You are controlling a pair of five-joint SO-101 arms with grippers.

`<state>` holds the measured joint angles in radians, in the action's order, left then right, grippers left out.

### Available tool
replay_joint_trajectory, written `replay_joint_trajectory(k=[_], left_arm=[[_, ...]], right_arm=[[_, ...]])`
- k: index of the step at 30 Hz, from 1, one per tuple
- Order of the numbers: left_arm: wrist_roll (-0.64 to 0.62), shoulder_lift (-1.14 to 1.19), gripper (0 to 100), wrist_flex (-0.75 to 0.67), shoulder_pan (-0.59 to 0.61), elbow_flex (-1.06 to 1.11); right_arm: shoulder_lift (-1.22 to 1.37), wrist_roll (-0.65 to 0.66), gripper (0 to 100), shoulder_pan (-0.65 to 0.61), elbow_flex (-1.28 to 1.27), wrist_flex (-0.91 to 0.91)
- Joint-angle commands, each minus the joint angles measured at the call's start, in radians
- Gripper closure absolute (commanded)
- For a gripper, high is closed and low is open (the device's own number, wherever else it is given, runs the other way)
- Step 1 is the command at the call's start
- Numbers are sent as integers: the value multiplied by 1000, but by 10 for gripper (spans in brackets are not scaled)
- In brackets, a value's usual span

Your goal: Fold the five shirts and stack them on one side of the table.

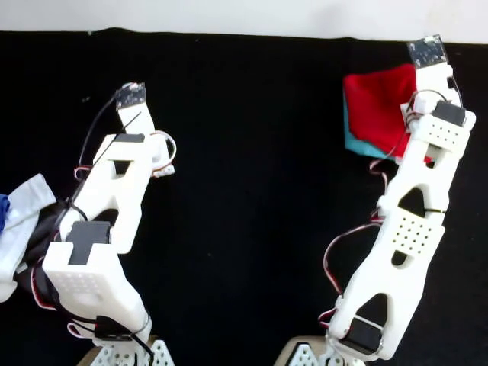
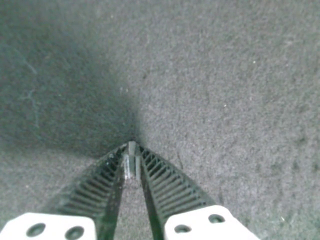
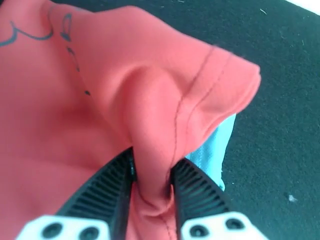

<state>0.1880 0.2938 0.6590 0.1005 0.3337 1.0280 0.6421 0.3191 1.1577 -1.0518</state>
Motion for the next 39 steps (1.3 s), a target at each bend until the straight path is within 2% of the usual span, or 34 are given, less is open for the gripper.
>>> replay_joint_trajectory(k=[1,4,10,15,19,20,25,29,35,39], left_arm=[[2,-2,990,6,-19,-10],[2,-2,990,6,-19,-10],[2,-2,990,6,-19,-10],[2,-2,990,6,-19,-10],[2,-2,990,6,-19,-10],[2,-2,990,6,-19,-10],[2,-2,990,6,-19,-10],[2,-2,990,6,-19,-10],[2,-2,990,6,-19,-10],[2,-2,990,6,-19,-10]], right_arm=[[-19,17,904,27,39,-7],[-19,15,811,28,105,-87],[-19,15,837,27,387,-232],[-10,14,843,2,567,-248],[27,14,998,-44,536,-251],[36,14,978,-47,535,-271],[42,14,991,-68,605,-535],[-54,12,991,-88,608,-717],[-245,-269,986,-88,607,-716],[-437,-350,978,-133,598,-717]])
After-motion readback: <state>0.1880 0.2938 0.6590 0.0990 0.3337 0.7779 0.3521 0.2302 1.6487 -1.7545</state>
